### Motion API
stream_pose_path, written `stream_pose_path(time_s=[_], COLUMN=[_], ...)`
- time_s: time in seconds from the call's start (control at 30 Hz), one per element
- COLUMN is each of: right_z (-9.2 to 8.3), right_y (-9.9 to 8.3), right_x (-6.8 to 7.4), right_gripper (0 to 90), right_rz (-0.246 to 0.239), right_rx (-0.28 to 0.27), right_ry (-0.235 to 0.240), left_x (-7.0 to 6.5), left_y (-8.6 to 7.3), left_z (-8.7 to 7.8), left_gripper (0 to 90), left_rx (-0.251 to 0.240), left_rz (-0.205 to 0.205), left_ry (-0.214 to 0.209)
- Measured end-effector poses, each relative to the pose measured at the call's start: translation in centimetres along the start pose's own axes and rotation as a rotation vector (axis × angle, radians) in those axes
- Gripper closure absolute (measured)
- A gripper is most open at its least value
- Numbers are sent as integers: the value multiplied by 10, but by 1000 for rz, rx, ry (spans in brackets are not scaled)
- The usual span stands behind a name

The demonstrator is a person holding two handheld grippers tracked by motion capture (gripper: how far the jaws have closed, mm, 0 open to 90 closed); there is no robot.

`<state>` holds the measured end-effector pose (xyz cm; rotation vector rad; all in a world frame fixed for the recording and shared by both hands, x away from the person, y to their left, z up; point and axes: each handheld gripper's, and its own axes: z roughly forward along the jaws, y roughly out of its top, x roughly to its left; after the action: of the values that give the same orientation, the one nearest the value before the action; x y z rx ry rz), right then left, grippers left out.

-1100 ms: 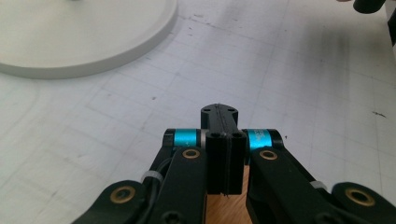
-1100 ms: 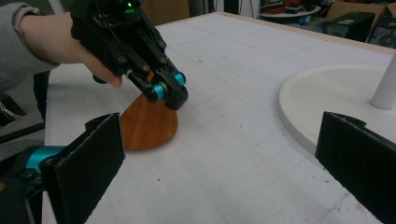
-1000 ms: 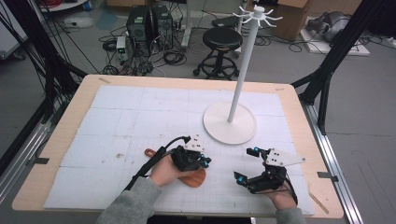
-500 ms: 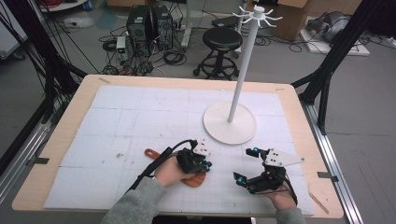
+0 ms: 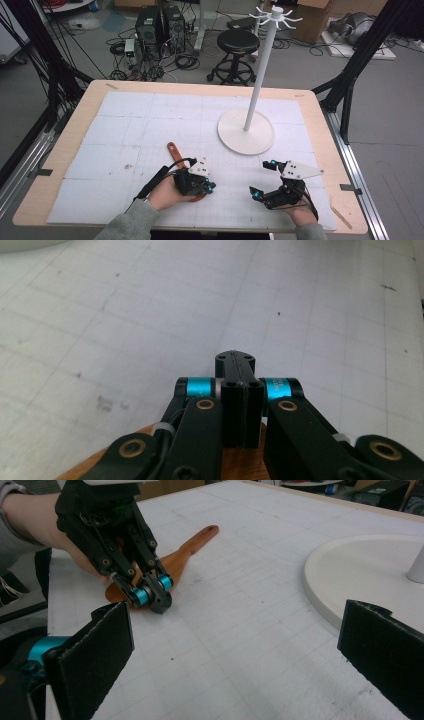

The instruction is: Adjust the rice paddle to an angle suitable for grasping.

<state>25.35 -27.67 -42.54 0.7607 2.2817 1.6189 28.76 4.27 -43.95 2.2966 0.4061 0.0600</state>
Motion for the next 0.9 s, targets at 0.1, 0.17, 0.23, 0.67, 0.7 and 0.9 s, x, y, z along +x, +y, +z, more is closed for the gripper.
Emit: stream_pose_path(time_s=[0.1, 0.17, 0.23, 0.67, 0.7, 0.9], right_z=[2, 3, 4, 3, 4, 5], right_y=[0, -1, -1, -1, -2, -2], right_x=[0, 0, 0, 1, 1, 2], right_gripper=[0, 0, 0, 0, 0, 0], right_rz=[-8, -10, -13, -8, -11, -10], right_rx=[10, 19, 20, 27, 31, 43], right_ry=[3, 6, 4, 8, 10, 14], left_x=[5, 8, 14, 12, 12, 14], left_y=[-6, -6, -7, -26, -29, -45], left_z=[-6, -8, -8, -24, -27, -42], left_gripper=[897, 896, 896, 897, 897, 897], left_rx=[-2, -5, -4, -33, -40, -50], left_rz=[-10, -22, -40, -69, -74, -114], left_ry=[8, 27, 29, 35, 30, 23])
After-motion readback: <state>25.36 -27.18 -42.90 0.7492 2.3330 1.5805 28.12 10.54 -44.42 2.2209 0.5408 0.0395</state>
